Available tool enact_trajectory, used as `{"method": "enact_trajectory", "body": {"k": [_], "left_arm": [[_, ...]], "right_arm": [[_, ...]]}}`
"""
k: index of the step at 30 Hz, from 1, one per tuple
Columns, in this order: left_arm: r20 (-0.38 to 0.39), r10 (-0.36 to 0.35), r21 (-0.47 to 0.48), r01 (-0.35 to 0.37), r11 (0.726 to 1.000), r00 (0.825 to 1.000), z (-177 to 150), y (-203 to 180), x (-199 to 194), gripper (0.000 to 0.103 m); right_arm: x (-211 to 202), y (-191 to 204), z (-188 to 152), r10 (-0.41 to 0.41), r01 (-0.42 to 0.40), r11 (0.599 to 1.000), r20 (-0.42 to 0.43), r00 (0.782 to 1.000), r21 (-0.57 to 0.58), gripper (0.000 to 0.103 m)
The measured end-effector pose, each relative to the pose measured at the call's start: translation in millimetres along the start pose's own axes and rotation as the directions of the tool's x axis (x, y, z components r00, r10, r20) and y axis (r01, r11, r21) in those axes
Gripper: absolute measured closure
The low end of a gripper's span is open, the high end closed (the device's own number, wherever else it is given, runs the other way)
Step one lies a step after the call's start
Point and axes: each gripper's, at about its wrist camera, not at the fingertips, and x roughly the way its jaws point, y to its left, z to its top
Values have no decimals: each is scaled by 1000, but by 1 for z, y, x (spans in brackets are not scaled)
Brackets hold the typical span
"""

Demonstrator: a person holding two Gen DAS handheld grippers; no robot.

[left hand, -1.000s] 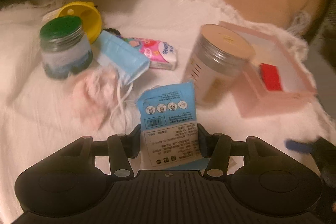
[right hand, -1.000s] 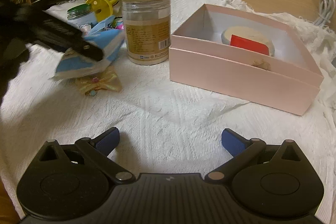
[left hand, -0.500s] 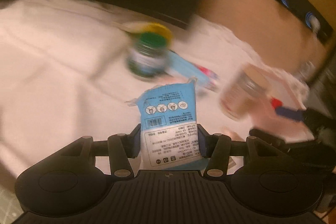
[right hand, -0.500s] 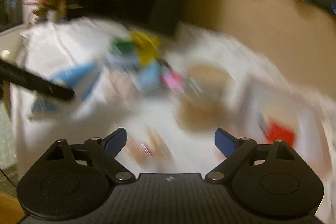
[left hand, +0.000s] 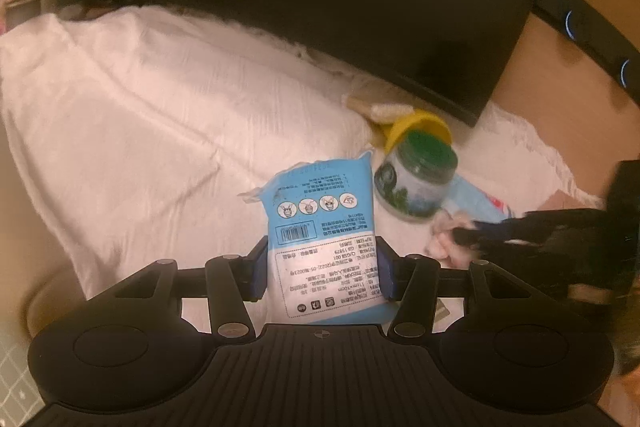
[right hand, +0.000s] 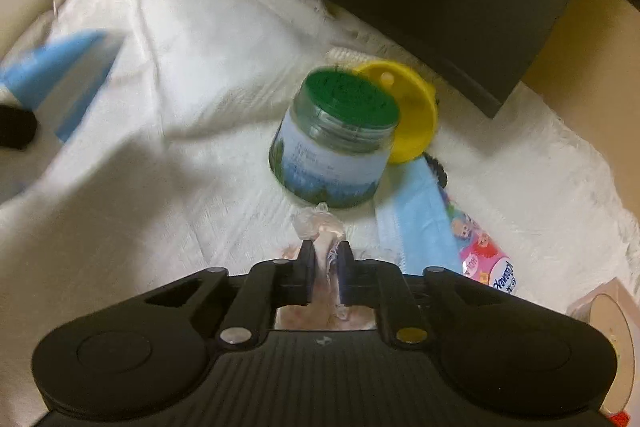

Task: Organize soft objects
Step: 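Lift the blue packet with the left tool while the right tool grasps the pink lace item, then carry the blue packet and pink lace item over the pink box while both tools open to drop them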

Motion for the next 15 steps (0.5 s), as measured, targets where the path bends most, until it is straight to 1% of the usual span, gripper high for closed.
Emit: {"method": "enact_trajectory", "body": {"k": [3, 5, 7, 10, 12, 15], "left_arm": [[38, -18, 15, 17, 1000, 999, 21, -6, 3, 47], [75, -45, 32, 42, 999, 996, 38, -18, 3, 47], [120, -86, 59, 79, 995, 989, 57, -36, 3, 47], [156, -167, 126, 148, 981, 974, 81, -75, 7, 47], [153, -226, 164, 200, 966, 962, 90, -104, 13, 47], [119, -314, 206, 286, 936, 942, 95, -153, 26, 47]], "right_arm": [[-41, -19, 15, 48, -52, 997, 78, 996, 51, 93], [-78, -45, 33, 77, -94, 989, 148, 986, 111, 93], [-113, -73, 46, 68, -105, 981, 218, 974, 163, 93], [-162, -120, 55, -9, -66, 969, 299, 954, 239, 93], [-190, -146, 47, -119, 27, 963, 328, 937, 270, 93], [-218, -173, 25, -251, 150, 940, 325, 912, 307, 93]]}}
